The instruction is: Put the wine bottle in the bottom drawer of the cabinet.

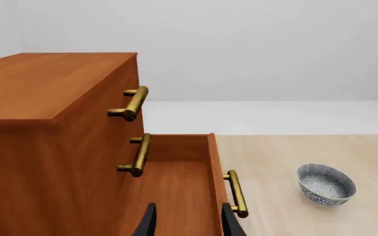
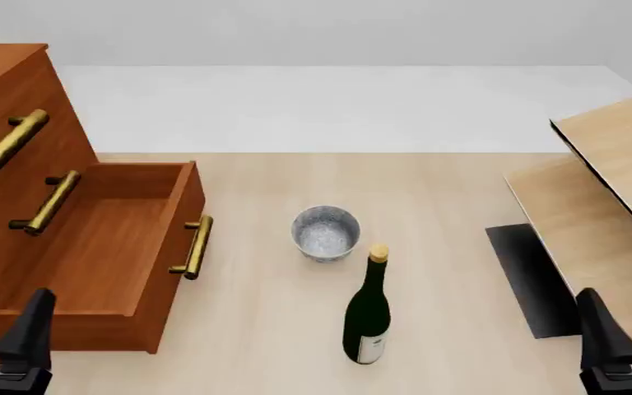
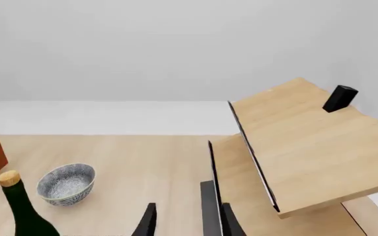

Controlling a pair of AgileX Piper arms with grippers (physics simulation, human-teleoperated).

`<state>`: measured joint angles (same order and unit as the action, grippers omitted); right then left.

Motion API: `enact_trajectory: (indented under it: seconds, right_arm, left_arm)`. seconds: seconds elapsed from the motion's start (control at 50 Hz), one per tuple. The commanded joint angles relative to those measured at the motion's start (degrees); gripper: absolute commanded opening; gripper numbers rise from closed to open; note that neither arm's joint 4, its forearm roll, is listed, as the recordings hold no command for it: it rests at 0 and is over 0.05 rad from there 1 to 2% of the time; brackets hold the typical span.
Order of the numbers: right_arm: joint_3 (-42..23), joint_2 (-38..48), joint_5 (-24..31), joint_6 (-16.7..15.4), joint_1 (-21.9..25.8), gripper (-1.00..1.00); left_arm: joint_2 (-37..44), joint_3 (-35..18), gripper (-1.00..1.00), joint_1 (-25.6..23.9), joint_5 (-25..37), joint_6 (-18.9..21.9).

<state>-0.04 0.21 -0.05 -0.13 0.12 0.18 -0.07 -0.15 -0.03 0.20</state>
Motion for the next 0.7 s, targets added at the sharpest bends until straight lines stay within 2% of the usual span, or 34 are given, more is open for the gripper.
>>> enact_trajectory:
  seconds: [0.02, 0.2, 0.44, 0.5, 0.58, 0.68, 0.7]
  right_arm:
    - [0.0, 1.4, -0.7, -0.6, 0.6, 1.00]
    - [0.0, 1.8, -0.8, -1.1, 0.9, 1.00]
    - [-0.1, 1.7, -0.7, -1.3, 1.3, 1.00]
    - [-0.1, 1.9, -0.9, -1.3, 1.4, 1.00]
    - [-0.1, 1.7, -0.7, -1.2, 1.5, 1.00]
    - [0.0, 2.4, -1.1, -1.1, 1.7, 1.00]
    - [0.0, 2.2, -0.9, -1.1, 1.7, 1.00]
  left_arm:
    - [0.8, -0.2, 1.00, -0.8, -0.4, 1.0]
    - [1.4, -1.3, 1.00, -1.9, -0.4, 2.5]
    - [4.1, -6.3, 1.00, -3.1, 1.5, 3.3]
    - [7.3, -8.1, 1.00, -2.8, 0.8, 3.2]
    - [15.8, -10.7, 1.00, -4.0, -1.2, 4.7]
    - [20.4, -15.4, 1.00, -4.9, 0.0, 5.4]
    - [21.9, -16.2, 1.00, -5.5, 0.0, 6.7]
